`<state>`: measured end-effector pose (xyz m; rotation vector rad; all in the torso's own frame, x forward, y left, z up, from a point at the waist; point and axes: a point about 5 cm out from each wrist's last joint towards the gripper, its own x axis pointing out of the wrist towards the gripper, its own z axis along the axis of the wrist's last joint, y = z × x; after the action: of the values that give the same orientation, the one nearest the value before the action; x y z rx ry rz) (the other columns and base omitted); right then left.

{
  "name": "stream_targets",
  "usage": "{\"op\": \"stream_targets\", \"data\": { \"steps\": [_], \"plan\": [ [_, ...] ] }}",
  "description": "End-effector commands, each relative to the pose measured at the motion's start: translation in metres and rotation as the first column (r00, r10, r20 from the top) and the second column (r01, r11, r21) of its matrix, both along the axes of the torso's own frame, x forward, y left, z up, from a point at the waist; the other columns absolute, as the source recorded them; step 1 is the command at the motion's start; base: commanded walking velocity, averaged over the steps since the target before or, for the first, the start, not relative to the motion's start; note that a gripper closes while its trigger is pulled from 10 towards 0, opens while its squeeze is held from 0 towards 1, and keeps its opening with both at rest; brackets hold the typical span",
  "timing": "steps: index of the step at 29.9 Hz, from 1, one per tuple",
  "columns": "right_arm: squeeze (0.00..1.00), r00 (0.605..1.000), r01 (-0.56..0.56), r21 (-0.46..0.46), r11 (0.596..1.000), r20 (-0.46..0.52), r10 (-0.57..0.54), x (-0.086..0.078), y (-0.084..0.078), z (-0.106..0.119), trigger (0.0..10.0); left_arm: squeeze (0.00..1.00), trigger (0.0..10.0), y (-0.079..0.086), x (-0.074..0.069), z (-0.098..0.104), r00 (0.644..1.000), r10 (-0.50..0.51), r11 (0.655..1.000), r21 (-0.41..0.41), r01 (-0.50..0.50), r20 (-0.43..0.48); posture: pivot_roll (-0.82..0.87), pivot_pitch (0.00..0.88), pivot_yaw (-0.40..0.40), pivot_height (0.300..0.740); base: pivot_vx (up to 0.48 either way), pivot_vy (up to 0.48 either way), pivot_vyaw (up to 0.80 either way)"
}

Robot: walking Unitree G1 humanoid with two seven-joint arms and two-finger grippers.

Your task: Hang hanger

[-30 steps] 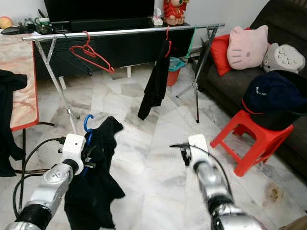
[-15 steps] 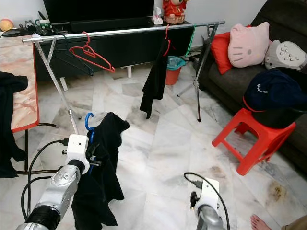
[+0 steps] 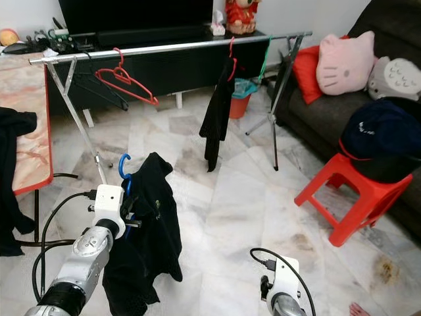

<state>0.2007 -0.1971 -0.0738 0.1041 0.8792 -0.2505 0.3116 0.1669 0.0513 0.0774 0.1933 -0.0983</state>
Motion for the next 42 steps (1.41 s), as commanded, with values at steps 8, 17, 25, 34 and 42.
{"op": "stream_targets", "data": {
  "steps": [8, 17, 25, 34, 42],
  "plan": [
    [0.0, 0.999, 0.006, 0.004, 1.0, -0.038, -0.006, -0.009, -0.003, -0.004, 10.0, 0.0, 10.0, -0.008, 0.007, 0.01, 0.998, -0.035, 0.999, 0.006, 0.035, 0.047, 0.04, 0.0, -0.061, 0.74, 0.356, 0.0, -0.54],
    [0.0, 0.999, -0.022, 0.009, 1.0, -0.026, 0.022, -0.005, 0.001, -0.003, 10.0, 0.0, 10.0, -0.004, 0.009, 0.012, 0.999, -0.021, 1.0, 0.004, 0.021, 0.05, 0.03, 0.0, -0.054, 0.74, 0.361, 0.0, 0.0],
    [0.0, 0.999, -0.047, 0.014, 0.999, -0.023, 0.047, -0.003, 0.004, -0.003, 10.0, 0.0, 10.0, -0.004, 0.011, 0.013, 0.999, -0.019, 1.0, 0.001, 0.019, 0.05, 0.03, 0.0, -0.05, 0.74, 0.37, 0.0, 0.0],
    [0.0, 0.998, -0.052, 0.019, 0.998, -0.027, 0.053, -0.003, 0.009, -0.003, 10.0, 0.0, 10.0, -0.006, 0.012, 0.014, 0.998, -0.031, 1.0, 0.0, 0.031, 0.051, 0.04, 0.0, -0.046, 0.74, 0.38, 0.0, 0.0],
    [0.0, 0.996, -0.076, 0.014, 0.997, -0.034, 0.077, -0.005, 0.01, -0.004, 10.0, 0.0, 10.0, -0.009, 0.012, 0.013, 0.998, -0.034, 0.999, -0.001, 0.035, 0.046, 0.04, 0.0, -0.045, 0.74, 0.386, 0.0, 0.0]
  ]
}}
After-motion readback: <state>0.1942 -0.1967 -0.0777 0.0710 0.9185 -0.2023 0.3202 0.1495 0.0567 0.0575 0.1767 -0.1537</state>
